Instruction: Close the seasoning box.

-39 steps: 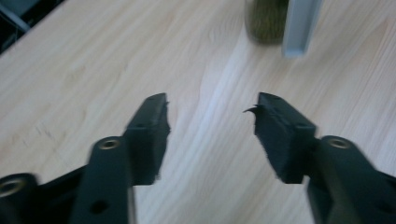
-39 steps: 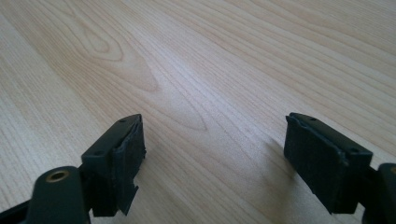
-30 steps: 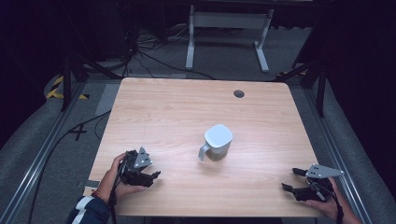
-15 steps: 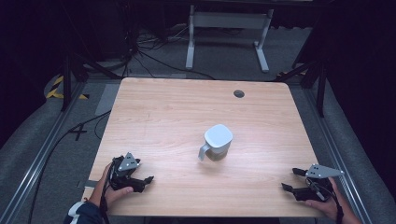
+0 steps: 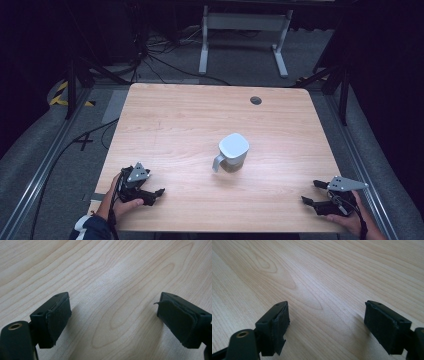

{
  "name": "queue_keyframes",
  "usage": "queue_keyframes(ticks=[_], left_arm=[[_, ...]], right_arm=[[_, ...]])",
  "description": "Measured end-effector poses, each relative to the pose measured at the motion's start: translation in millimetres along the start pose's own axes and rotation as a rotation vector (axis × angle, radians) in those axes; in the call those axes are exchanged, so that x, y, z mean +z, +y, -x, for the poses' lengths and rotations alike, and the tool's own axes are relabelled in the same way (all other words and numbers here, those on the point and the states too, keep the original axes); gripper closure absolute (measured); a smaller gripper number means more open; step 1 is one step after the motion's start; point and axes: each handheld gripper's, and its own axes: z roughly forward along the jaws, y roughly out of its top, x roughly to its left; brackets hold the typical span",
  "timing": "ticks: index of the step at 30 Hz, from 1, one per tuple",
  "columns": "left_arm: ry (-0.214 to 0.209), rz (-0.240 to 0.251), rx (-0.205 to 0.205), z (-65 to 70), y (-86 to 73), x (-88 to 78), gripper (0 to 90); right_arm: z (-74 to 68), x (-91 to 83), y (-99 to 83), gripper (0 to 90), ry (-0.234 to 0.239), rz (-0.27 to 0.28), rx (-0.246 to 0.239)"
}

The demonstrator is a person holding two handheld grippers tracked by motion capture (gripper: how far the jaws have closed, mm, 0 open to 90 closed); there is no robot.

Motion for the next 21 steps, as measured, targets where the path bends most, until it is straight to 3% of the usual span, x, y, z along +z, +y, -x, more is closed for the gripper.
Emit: queue_keyframes(ticks=[21], left_arm=[[-0.002, -0.002, -0.001, -0.2, 0.1, 0.0, 12.1]], right_arm=[[0.1, 0.3, 0.6, 19.8, 0.002, -0.003, 0.000]])
